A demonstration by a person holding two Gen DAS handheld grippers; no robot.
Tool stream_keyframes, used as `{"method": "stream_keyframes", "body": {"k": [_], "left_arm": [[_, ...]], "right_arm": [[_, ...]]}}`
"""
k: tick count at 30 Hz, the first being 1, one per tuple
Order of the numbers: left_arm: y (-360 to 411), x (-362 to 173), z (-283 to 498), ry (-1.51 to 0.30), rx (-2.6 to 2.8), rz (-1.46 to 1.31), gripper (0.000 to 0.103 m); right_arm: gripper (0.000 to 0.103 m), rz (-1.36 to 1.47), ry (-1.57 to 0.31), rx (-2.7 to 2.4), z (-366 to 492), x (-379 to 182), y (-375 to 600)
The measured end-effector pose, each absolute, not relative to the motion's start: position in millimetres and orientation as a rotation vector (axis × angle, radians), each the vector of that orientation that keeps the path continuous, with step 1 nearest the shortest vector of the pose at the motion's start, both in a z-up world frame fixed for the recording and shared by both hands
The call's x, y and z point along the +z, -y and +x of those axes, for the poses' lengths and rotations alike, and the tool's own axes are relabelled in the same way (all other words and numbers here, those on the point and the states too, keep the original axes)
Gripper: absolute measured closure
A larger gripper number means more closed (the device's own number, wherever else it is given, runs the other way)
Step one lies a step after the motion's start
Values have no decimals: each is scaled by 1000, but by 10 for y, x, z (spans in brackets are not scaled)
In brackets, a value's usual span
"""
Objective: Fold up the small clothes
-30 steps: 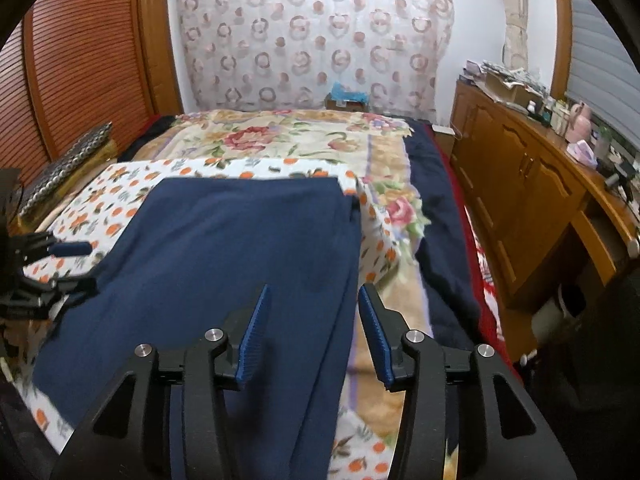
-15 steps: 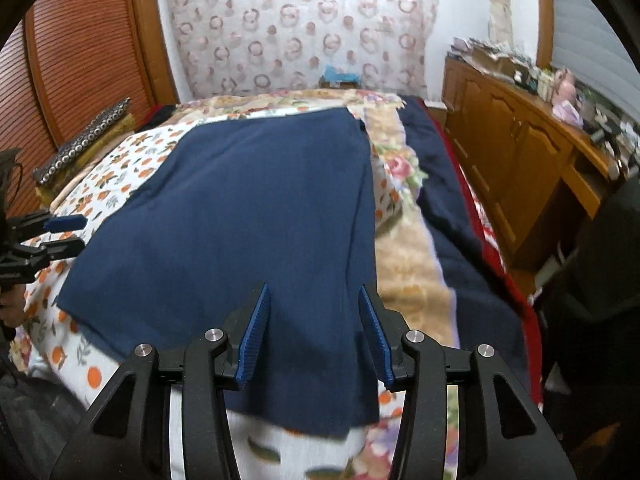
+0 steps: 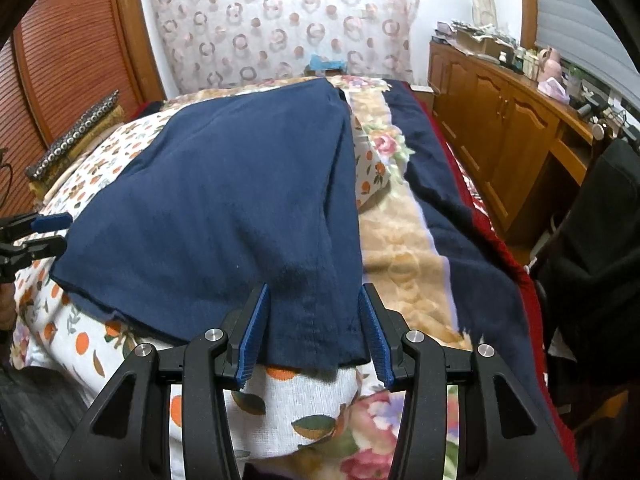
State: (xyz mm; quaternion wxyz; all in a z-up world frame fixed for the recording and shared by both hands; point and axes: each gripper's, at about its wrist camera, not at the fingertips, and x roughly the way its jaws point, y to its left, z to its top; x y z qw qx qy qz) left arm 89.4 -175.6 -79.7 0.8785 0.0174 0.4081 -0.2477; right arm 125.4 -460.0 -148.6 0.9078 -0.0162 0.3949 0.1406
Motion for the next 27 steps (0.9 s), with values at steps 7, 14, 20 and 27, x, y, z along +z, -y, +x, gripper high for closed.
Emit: {"method": "stream_keyframes", "body": {"k": [7, 14, 20, 27], "left_arm": [[1834, -895, 852, -899, -559, 32, 49], [1857, -907, 799, -908, -595, 26, 70], [1879, -903, 783, -915, -619, 18, 78], [1890, -899, 815, -919, -615, -5, 78]], "right_arm": [[57, -30, -817, 292, 1242, -1521, 4605], [57, -22, -817, 282, 1236, -1534, 4625], [57, -21, -826, 280, 1208, -1517, 4627], [65, -53, -818, 294, 1140, -1507, 4586]]}}
